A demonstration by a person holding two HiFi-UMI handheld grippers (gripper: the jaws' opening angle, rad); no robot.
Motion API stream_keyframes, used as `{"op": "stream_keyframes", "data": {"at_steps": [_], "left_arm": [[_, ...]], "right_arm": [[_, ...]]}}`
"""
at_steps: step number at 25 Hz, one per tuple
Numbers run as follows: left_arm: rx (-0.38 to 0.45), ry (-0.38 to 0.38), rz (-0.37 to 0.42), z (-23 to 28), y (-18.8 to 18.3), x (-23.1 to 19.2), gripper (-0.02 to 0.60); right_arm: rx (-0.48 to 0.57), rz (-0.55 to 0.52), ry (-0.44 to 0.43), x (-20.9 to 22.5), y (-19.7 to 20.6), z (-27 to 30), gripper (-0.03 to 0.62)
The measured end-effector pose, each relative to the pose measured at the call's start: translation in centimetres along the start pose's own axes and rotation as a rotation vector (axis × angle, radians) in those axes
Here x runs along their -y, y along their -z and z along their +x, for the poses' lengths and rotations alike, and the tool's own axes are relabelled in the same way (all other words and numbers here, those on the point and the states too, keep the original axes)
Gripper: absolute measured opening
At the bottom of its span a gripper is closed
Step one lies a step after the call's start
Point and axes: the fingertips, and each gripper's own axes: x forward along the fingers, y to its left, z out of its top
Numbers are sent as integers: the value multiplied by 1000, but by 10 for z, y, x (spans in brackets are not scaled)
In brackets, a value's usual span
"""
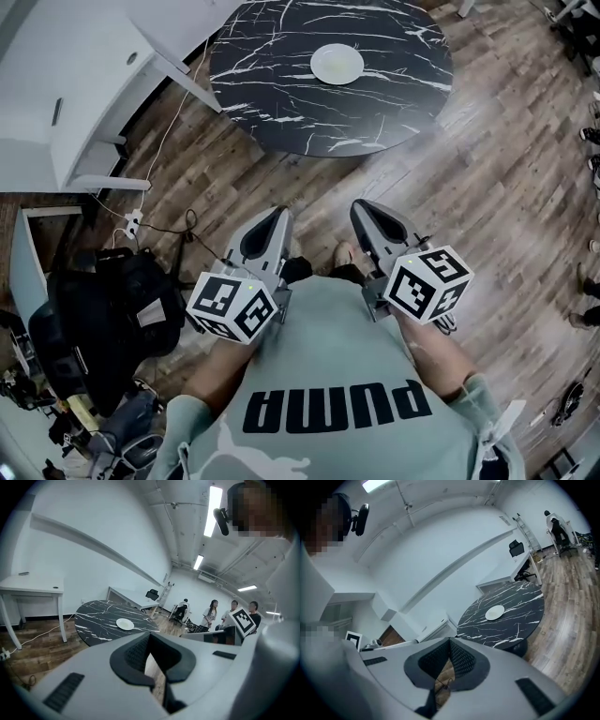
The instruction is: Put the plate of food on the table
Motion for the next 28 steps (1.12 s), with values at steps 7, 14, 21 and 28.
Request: {"op": "stream_keyframes", "data": {"at_steps": [7,14,21,28], "left_arm": [[-5,25,34,-27,13,0,6],[8,48,31,-51,18,-20,6],[15,82,37,-67,16,-32,6],[17,106,46,-73,12,-36,6]], "right_arm": [[9,-8,5,-22,25,-8,9],[6,-9,35,-47,51,-6,9],[24,-27,69,-65,56,-3,6],[50,-24,87,-75,56,-3,7]]}}
